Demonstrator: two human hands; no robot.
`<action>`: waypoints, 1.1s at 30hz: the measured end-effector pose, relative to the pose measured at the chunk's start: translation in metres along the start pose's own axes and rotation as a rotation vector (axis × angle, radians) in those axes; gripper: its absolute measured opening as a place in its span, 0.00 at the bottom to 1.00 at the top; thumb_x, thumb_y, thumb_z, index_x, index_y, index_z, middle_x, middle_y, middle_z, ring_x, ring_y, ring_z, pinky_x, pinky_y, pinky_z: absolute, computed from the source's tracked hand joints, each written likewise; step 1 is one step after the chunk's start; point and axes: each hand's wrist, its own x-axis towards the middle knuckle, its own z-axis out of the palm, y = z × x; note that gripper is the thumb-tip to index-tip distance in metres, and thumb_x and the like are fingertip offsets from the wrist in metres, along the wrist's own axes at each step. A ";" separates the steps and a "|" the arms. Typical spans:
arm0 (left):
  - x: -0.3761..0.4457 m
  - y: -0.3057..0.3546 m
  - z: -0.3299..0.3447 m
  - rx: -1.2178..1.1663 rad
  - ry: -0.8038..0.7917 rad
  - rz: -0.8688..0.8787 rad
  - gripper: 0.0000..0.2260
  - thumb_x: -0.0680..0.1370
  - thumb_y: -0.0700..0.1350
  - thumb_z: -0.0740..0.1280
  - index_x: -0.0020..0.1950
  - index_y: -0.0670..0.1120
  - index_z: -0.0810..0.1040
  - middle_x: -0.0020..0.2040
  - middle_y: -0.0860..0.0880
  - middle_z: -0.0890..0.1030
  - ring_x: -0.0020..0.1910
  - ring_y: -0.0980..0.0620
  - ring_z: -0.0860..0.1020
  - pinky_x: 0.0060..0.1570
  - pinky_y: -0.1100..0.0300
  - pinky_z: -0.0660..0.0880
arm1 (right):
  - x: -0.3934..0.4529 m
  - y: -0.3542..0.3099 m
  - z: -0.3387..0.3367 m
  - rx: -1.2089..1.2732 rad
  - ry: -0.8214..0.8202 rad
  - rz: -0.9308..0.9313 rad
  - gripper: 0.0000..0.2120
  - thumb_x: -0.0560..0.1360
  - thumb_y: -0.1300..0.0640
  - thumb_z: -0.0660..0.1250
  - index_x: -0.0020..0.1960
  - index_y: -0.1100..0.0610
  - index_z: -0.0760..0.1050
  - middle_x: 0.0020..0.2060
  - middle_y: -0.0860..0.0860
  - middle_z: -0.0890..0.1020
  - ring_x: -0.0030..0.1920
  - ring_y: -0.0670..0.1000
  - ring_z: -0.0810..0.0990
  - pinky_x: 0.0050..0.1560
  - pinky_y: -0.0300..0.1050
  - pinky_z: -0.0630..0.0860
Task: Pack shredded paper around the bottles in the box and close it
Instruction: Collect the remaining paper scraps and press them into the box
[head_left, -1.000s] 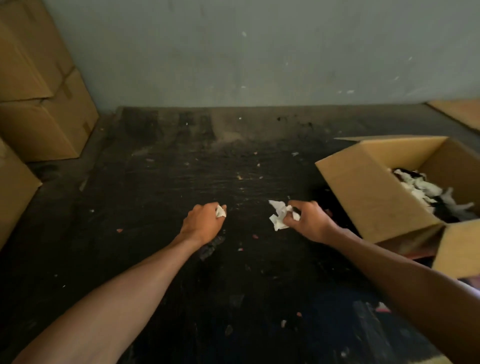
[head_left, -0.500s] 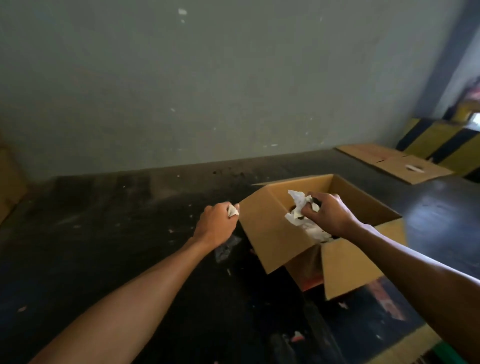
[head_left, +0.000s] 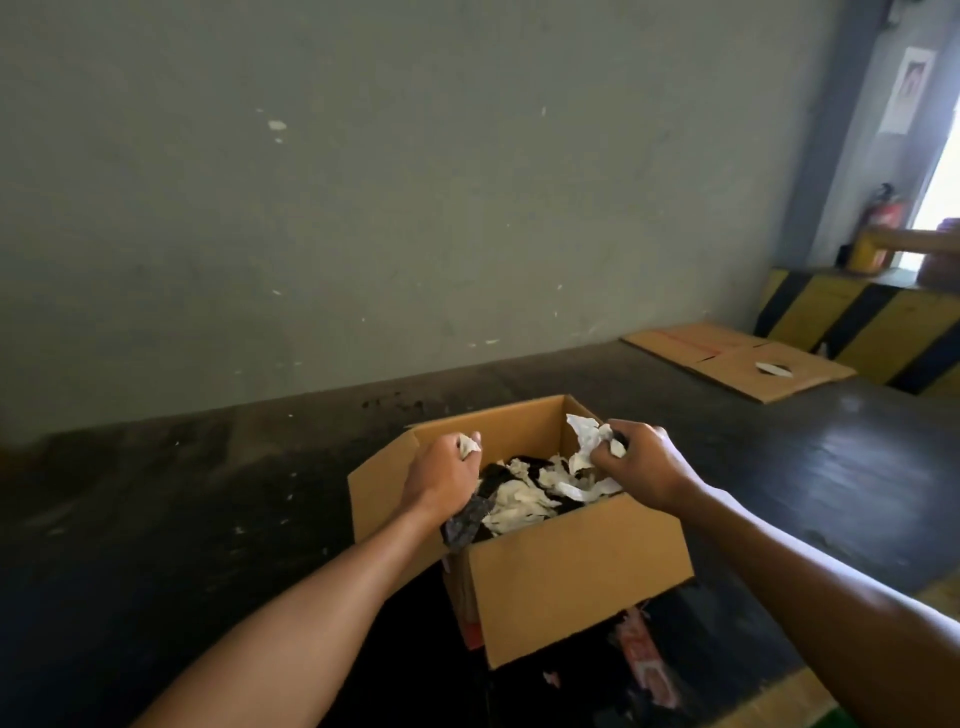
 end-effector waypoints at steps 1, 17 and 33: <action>0.002 0.006 0.003 0.006 0.001 0.009 0.21 0.83 0.55 0.58 0.32 0.49 0.70 0.28 0.53 0.73 0.28 0.53 0.72 0.28 0.59 0.62 | 0.005 0.004 -0.003 0.006 -0.004 -0.002 0.09 0.78 0.57 0.68 0.39 0.50 0.74 0.34 0.48 0.81 0.31 0.44 0.79 0.28 0.32 0.70; 0.107 0.031 0.061 0.033 0.082 -0.084 0.21 0.83 0.57 0.57 0.35 0.47 0.74 0.33 0.47 0.79 0.37 0.45 0.78 0.37 0.53 0.71 | 0.144 0.040 -0.010 -0.047 -0.196 -0.111 0.08 0.76 0.51 0.67 0.42 0.55 0.76 0.36 0.51 0.81 0.36 0.52 0.80 0.33 0.46 0.75; 0.159 -0.003 0.100 0.030 0.072 -0.247 0.18 0.82 0.55 0.58 0.43 0.44 0.78 0.39 0.47 0.81 0.39 0.48 0.79 0.38 0.56 0.71 | 0.249 0.098 0.065 0.008 -0.539 -0.123 0.24 0.72 0.41 0.66 0.64 0.51 0.78 0.53 0.48 0.83 0.52 0.50 0.81 0.57 0.51 0.77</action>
